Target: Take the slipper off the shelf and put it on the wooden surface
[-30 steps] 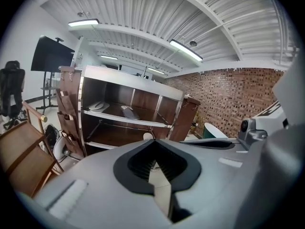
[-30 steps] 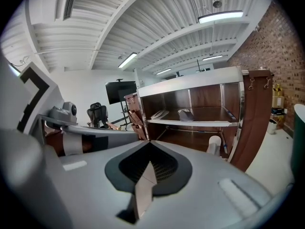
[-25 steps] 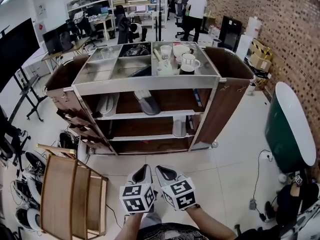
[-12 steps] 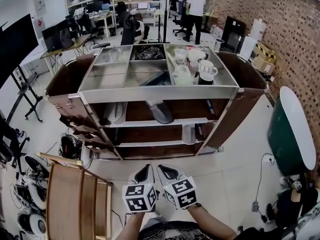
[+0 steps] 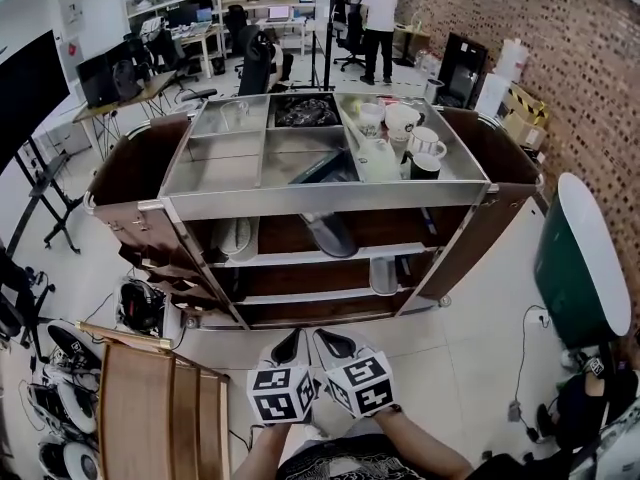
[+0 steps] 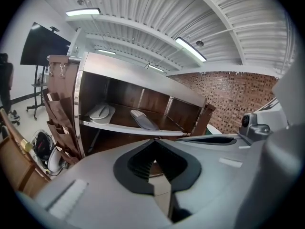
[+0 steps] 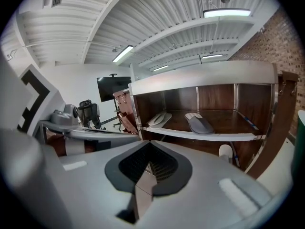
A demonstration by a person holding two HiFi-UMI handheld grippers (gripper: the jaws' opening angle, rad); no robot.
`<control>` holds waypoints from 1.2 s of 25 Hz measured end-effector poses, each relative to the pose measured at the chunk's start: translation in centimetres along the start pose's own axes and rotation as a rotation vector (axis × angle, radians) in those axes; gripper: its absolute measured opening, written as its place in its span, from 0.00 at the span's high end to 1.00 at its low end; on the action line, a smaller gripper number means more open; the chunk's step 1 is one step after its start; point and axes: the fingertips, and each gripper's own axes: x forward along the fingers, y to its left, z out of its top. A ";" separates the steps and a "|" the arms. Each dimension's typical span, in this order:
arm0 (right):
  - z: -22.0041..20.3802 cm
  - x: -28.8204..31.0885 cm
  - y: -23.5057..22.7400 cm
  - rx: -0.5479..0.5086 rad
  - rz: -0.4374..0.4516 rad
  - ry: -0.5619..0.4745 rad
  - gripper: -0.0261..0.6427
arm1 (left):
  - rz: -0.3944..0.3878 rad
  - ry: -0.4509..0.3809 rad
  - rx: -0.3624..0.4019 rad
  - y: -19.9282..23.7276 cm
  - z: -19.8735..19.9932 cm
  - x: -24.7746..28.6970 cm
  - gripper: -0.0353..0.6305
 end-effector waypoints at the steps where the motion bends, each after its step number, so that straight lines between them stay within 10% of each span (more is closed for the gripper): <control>1: 0.1 0.2 -0.2 0.002 -0.004 -0.001 0.96 | -0.006 0.000 0.002 0.0 0.2 0.2 0.94; 30: 5.3 9.1 -11.8 -0.035 0.029 -0.012 0.93 | 0.025 -0.014 0.033 0.8 5.8 12.8 0.94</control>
